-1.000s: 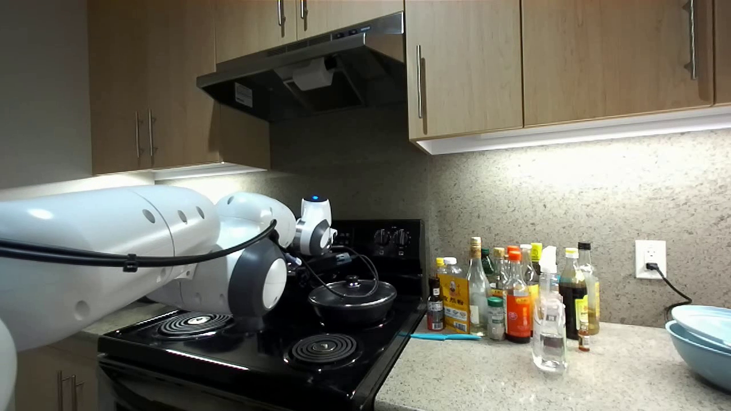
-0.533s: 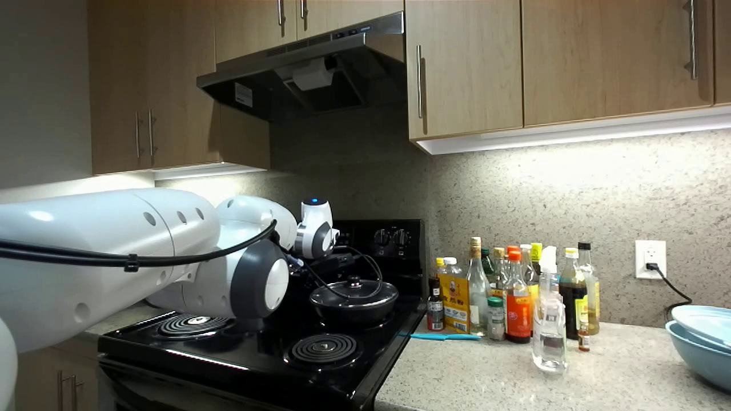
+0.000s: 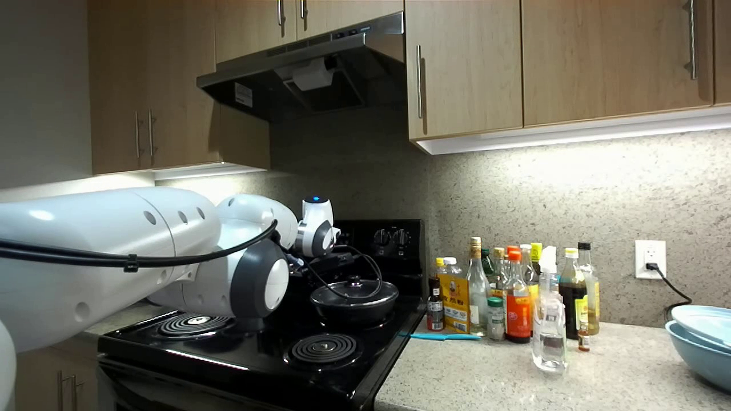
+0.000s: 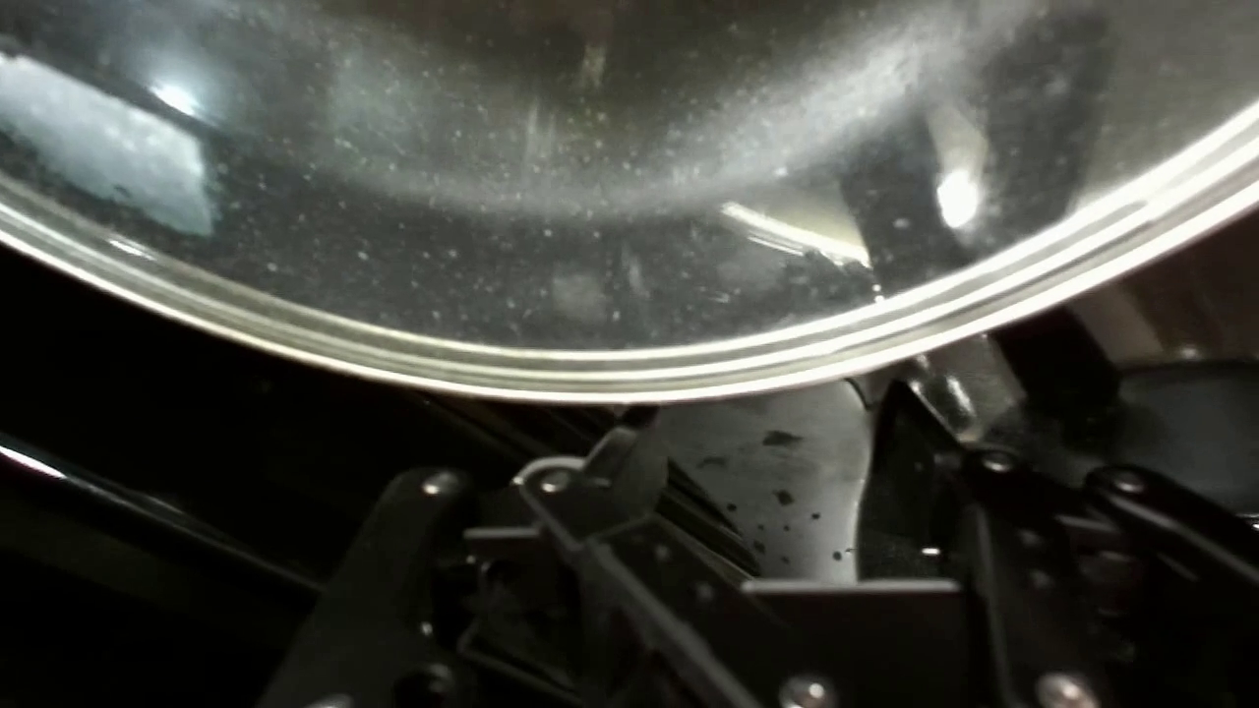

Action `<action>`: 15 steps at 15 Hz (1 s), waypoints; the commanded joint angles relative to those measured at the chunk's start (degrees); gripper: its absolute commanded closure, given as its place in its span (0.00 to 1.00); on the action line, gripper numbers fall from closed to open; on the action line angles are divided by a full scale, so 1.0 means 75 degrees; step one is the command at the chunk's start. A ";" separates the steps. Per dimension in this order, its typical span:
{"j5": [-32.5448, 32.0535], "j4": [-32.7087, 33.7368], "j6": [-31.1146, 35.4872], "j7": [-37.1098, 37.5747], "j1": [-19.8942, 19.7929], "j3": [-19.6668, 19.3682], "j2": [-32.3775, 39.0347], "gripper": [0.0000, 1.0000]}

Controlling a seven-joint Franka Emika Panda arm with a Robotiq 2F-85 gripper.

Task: Move the pan forward

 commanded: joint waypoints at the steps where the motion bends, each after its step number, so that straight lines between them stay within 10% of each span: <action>1: -0.0086 -0.0266 -0.0330 0.0152 0.0029 -0.0026 -0.0143 0.23; 2: -0.0040 -0.0139 -0.0010 0.0022 0.0005 0.0042 -0.0092 0.51; 3: -0.0042 -0.0139 -0.0036 0.0023 0.0012 0.0036 -0.0094 0.51; 4: -0.0003 -0.0165 -0.0117 -0.0071 -0.0001 0.0091 -0.0099 0.20; 7: 0.0147 -0.0295 -0.0483 -0.0241 -0.0090 0.0303 -0.0140 0.02; 15: 0.0069 -0.0431 -0.1481 -0.0397 -0.0187 0.0344 -0.0221 0.00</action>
